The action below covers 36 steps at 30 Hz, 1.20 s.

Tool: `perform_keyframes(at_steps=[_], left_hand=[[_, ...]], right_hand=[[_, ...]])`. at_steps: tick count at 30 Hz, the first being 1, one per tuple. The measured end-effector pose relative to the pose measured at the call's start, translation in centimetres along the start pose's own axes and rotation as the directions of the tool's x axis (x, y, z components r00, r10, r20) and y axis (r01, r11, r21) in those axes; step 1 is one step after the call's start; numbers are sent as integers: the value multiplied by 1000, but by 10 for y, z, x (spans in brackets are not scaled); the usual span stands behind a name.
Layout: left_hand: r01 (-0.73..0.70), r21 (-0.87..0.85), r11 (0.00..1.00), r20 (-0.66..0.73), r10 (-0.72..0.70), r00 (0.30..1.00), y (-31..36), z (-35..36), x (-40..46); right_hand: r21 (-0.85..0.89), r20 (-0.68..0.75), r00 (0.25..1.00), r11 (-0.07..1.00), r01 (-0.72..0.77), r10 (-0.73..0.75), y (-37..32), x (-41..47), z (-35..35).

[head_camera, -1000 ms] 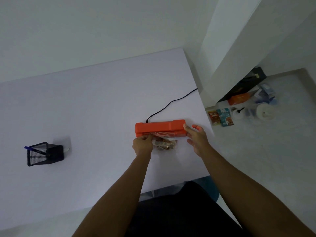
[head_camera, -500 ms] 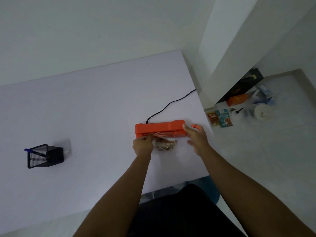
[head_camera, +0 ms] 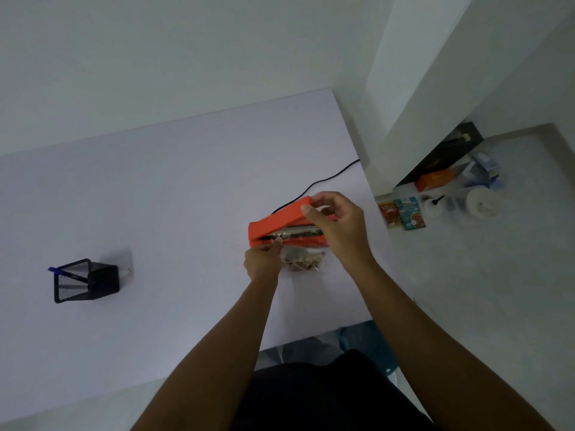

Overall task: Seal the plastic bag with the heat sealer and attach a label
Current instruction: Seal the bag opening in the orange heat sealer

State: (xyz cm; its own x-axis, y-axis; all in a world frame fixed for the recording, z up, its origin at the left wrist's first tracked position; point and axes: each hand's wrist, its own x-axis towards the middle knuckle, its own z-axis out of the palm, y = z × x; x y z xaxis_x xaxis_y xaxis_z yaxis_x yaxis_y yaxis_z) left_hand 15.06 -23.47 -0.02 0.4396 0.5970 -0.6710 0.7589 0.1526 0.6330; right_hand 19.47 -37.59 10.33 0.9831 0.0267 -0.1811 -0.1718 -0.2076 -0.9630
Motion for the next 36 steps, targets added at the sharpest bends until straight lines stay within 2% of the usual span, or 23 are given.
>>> perform_keyframes(at_steps=[2, 4, 6, 7, 9, 12, 14, 16, 19, 22, 27, 31, 36], left_hand=[[-3, 16, 1000, -7, 3, 1000, 0, 0, 0], [-1, 15, 1000, -12, 1, 1000, 0, 0, 0], [-1, 12, 1000, -12, 1, 1000, 0, 0, -1], [-5, 20, 1000, -11, 5, 1000, 1, -1, -1], [-26, 44, 999, -14, 26, 1000, 2, -1, -2], [-72, 147, 987, -28, 77, 997, 2, -2, -2], [-108, 234, 966, -42, 121, 992, 3, -1, -4], [-147, 290, 946, -60, 171, 983, 4, 0, -7], [-221, 353, 909, -83, 265, 961, 5, 2, -15], [-300, 430, 852, -89, 370, 925, 3, 5, -22], [-374, 503, 779, -61, 464, 884, 4, 9, -22], [-463, 452, 762, -30, 532, 846, 7, 18, -18], [-575, 197, 794, 149, 555, 818, 16, 17, -30]], right_hand=[[-15, 128, 991, 999, 30, -28, -17, -3, 10], [-7, 314, 947, 997, 76, -70, -28, -5, 17], [13, 404, 908, 994, 111, -107, -33, -2, 18], [9, 380, 918, 993, 120, -114, -30, 1, 16], [-53, 223, 968, 990, 129, -114, -12, 12, 7], [-325, 22, 998, 944, 64, -60, 45, 29, -13], [-464, 7, 1000, 886, -15, 21, 84, 35, -23], [-518, 34, 997, 854, -47, 76, 113, 35, -27], [-570, 37, 996, 820, -47, 82, 139, 31, -24], [-586, 12, 999, 809, -36, 53, 150, 29, -20], [-567, 1, 998, 822, -49, 61, 152, 27, -17], [-558, -8, 997, 827, -68, 76, 152, 27, -18], [-516, -26, 997, 853, -79, 77, 152, 26, -19]])
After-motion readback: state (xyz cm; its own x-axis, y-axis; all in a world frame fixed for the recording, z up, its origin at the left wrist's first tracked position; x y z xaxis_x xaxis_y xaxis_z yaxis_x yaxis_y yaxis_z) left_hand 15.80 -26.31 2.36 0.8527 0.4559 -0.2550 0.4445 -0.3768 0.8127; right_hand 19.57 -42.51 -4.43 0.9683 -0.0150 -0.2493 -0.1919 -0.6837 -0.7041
